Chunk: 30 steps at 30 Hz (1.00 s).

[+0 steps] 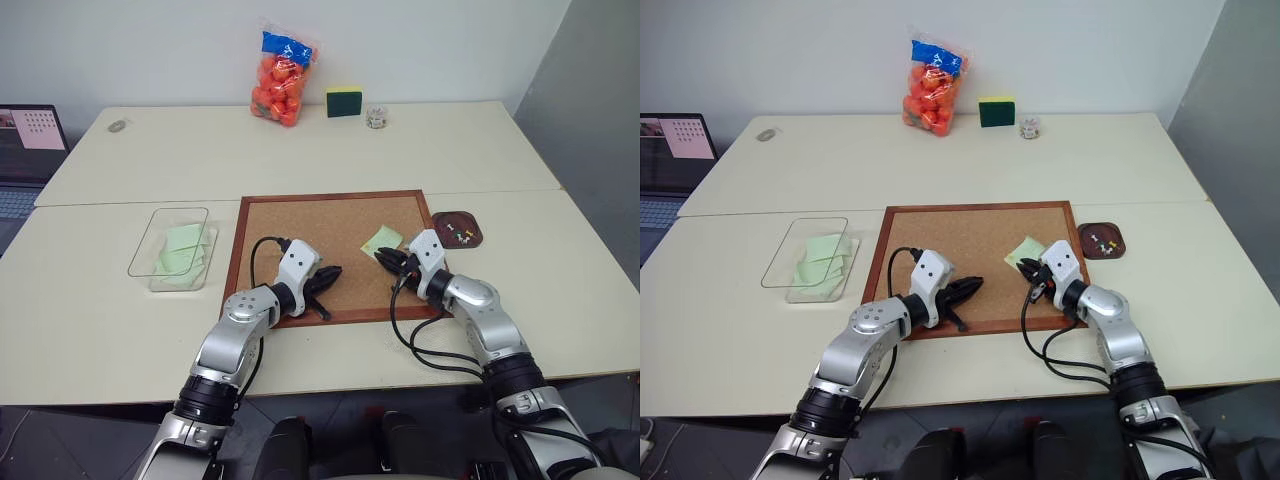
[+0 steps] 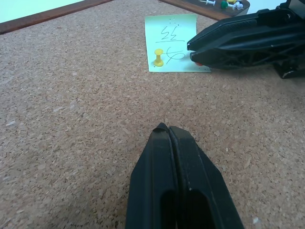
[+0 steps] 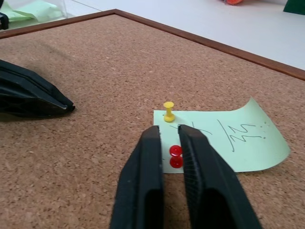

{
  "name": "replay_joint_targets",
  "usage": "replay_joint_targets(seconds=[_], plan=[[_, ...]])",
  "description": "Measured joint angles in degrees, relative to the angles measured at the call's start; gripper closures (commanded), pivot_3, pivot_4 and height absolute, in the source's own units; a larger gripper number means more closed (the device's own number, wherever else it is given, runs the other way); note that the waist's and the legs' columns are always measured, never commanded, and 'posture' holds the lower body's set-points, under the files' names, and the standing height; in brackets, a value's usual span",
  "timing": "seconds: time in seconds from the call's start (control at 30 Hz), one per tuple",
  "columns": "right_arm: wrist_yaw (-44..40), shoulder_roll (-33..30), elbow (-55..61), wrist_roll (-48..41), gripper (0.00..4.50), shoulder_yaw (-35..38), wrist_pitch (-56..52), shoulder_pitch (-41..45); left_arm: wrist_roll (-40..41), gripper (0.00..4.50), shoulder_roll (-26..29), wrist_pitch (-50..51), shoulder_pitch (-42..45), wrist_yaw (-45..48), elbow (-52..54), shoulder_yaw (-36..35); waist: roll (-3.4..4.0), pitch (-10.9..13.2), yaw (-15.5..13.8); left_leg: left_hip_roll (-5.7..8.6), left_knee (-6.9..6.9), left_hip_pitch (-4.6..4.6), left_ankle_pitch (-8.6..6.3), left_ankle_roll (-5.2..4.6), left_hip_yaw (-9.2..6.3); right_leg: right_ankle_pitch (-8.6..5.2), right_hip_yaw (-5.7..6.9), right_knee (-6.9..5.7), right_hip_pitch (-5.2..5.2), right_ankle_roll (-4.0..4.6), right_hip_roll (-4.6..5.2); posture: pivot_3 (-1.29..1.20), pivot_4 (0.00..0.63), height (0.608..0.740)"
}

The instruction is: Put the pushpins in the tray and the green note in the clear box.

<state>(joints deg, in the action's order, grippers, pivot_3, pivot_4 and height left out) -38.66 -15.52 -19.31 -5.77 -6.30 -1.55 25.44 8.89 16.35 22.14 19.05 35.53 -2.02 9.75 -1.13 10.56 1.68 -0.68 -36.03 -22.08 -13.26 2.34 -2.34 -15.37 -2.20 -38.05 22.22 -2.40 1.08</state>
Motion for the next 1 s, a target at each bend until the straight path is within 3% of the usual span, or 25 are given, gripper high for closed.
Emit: replay_joint_targets(seconds=[1.0], plan=[[-1.72,0.94,5.08,-4.74,4.49,2.26,1.19,-0.60,-0.05,4.50,-0.05,-0.07,0.10,-0.01,-0.03,-0.02,0.00,0.00,0.01,0.00,-0.01,-0.10,0.00,0.00,-0.02,0.01,0.02,0.00,0.06,-0.01,0.00,0.00,0.150,0.740]])
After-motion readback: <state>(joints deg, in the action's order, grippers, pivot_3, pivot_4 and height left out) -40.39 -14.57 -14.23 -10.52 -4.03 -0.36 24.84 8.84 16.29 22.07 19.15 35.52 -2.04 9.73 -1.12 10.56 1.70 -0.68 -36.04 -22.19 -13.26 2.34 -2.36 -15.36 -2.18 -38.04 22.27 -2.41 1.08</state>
